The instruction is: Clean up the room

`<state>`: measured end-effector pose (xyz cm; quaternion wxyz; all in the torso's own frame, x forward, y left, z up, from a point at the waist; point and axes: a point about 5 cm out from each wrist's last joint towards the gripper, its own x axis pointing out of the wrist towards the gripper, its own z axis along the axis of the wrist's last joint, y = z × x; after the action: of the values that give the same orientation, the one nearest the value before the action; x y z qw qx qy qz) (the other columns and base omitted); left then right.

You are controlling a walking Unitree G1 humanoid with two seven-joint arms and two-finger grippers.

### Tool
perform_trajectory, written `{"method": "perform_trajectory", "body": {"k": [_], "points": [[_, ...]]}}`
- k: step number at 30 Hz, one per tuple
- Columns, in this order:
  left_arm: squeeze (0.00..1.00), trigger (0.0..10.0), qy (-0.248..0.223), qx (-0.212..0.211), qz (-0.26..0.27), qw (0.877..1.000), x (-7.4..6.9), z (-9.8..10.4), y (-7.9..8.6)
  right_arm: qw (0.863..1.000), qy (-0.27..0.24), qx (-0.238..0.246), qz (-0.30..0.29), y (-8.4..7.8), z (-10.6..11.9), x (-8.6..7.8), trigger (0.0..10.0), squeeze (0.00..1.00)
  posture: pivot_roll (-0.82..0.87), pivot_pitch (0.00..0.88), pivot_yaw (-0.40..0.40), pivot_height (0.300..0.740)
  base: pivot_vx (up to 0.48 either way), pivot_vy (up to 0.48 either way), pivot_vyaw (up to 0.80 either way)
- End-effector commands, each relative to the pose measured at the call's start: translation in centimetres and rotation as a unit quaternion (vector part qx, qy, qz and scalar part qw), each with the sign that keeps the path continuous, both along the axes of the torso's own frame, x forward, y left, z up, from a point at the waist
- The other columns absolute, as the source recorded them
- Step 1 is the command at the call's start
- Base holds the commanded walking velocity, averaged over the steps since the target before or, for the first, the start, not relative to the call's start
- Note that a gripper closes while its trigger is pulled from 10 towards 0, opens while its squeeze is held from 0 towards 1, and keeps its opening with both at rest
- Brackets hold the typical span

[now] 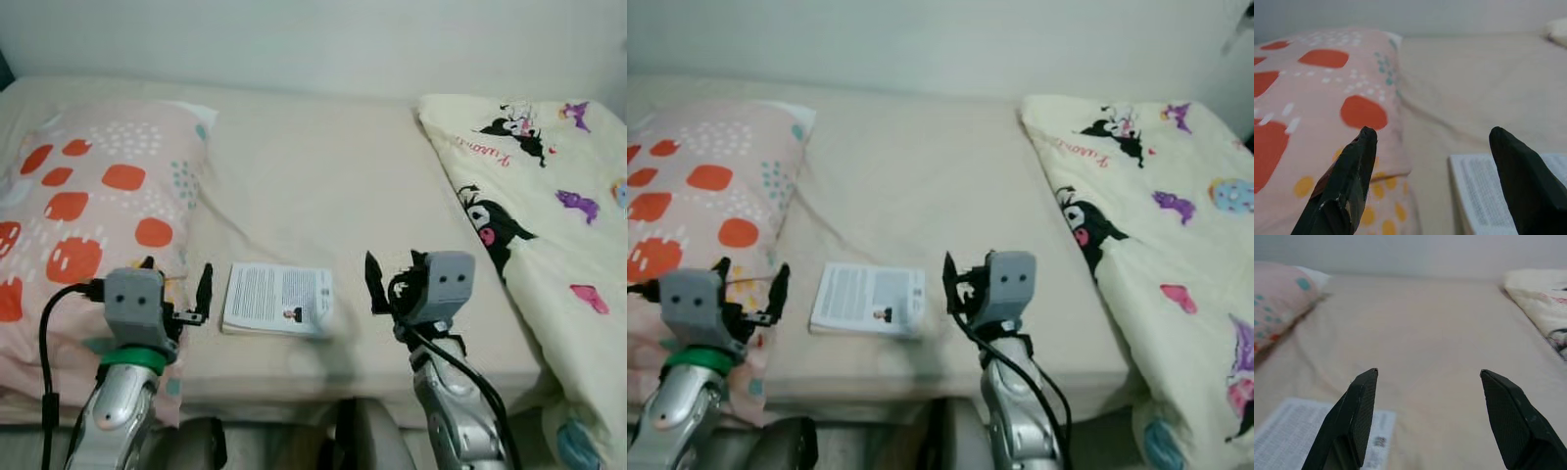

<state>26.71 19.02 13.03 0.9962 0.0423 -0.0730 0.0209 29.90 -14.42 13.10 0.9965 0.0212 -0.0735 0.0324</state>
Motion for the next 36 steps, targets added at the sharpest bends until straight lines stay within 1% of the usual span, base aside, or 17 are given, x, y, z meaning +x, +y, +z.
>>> {"method": "perform_trajectory", "body": {"k": [1, 2, 4, 6, 7, 8, 9, 11, 15, 16, 22, 24, 27, 29, 34, 36], "points": [[0.0, 10.0, 0.014, 0.017, -0.009, 1.0, 0.9, 0.7, -0.6, 1.0, 0.022, -0.009, -0.021, -1.0, -1.3, -0.1, 10.0, 0.0, 0.04, 0.04, -0.035, 0.638, 0.0, 0.0, 0.0], [0.0, 10.0, 0.014, 0.017, -0.009, 1.0, 0.9, 0.7, -0.6, 1.0, 0.022, -0.009, -0.021, -1.0, -1.3, -0.1, 10.0, 0.0, 0.04, 0.04, -0.035, 0.638, 0.0, 0.0, 0.0], [0.0, 10.0, 0.02, 0.033, -0.017, 0.999, 1.7, 1.7, -1.2, 0.999, 0.025, -0.012, -0.019, -1.0, -1.3, 0.1, 10.0, 0.0, 0.03, 0.035, -0.037, 0.652, 0.0, 0.0, 0.0], [0.0, 10.0, 0.022, 0.031, -0.017, 0.999, 1.8, 1.9, -1.3, 0.999, 0.025, -0.012, -0.018, -1.0, -1.3, 0.1, 10.0, 0.0, 0.03, 0.035, -0.037, 0.657, 0.0, 0.0, 0.0], [0.0, 10.0, 0.024, 0.013, -0.017, 0.999, 2.0, 2.3, -1.4, 0.999, 0.026, -0.013, -0.018, -1.1, -1.3, 0.1, 10.0, 0.0, 0.03, 0.033, -0.037, 0.666, 0.0, 0.0, 0.0], [0.0, 10.0, 0.024, 0.013, -0.017, 0.999, 2.0, 2.3, -1.4, 0.999, 0.026, -0.013, -0.018, -1.1, -1.3, 0.1, 10.0, 0.0, 0.03, 0.033, -0.037, 0.666, 0.0, 0.0, 0.0], [0.0, 10.0, 0.031, -0.009, -0.014, 0.999, 2.2, 2.5, -1.4, 0.999, 0.029, -0.015, -0.019, -1.3, -1.4, 0.0, 10.0, 0.0, 0.03, 0.032, -0.038, 0.675, 0.0, 0.0, 0.0], [0.0, 10.0, 0.03, -0.011, -0.015, 0.999, 2.3, 2.7, -1.4, 0.999, 0.03, -0.016, -0.019, -1.4, -1.5, 0.0, 10.0, 0.0, 0.03, 0.032, -0.038, 0.68, 0.0, 0.0, 0.0], [0.0, 10.0, 0.024, 0.002, -0.021, 0.999, 2.4, 2.9, -1.5, 0.999, 0.031, -0.017, -0.022, -1.5, -1.6, 0.0, 10.0, 0.0, 0.03, 0.032, -0.037, 0.694, 0.0, 0.0, 0.0], [0.0, 10.0, 0.028, 0.007, -0.018, 0.999, 2.5, 2.8, -1.4, 0.999, 0.031, -0.017, -0.024, -1.5, -1.6, 0.1, 10.0, 0.0, 0.02, 0.037, -0.031, 0.703, 0.0, 0.0, 0.0], [0.0, 10.0, 0.046, 0.012, -0.013, 0.999, 2.4, 2.0, -1.3, 0.999, 0.03, -0.015, -0.026, -1.4, -1.8, 0.1, 10.0, 0.0, 0.02, 0.037, -0.031, 0.717, 0.0, 0.0, 0.0], [0.0, 10.0, 0.062, 0.016, -0.005, 0.998, 2.4, 1.5, -1.3, 0.999, 0.03, -0.014, -0.027, -1.3, -1.9, 0.2, 10.0, 0.0, 0.03, 0.043, -0.026, 0.726, 0.0, 0.0, 0.0], [0.0, 10.0, 0.069, 0.016, -0.001, 0.997, 2.4, 1.2, -1.2, 0.999, 0.031, -0.013, -0.027, -1.2, -1.9, 0.2, 10.0, 0.0, 0.03, 0.043, -0.026, 0.731, 0.0, 0.0, 0.0], [0.0, 10.0, 0.081, 0.018, 0.005, 0.997, 2.3, 0.6, -1.2, 0.999, 0.032, -0.013, -0.03, -1.2, -1.9, 0.2, 10.0, 0.0, 0.02, 0.047, -0.026, 0.74, 0.0, 0.0, 0.0], [0.0, 10.0, 0.094, 0.016, 0.007, 0.995, 2.2, -0.2, -1.3, 0.998, 0.042, -0.016, -0.037, -1.2, -2.3, 0.3, 10.0, 0.0, 0.02, 0.05, -0.026, 0.74, 0.0, 0.0, 0.0], [0.0, 10.0, 0.094, 0.016, 0.007, 0.995, 2.2, -0.2, -1.3, 0.998, 0.042, -0.016, -0.037, -1.2, -2.3, 0.3, 10.0, 0.0, 0.02, 0.05, -0.026, 0.74, 0.0, 0.0, 0.0]]}}
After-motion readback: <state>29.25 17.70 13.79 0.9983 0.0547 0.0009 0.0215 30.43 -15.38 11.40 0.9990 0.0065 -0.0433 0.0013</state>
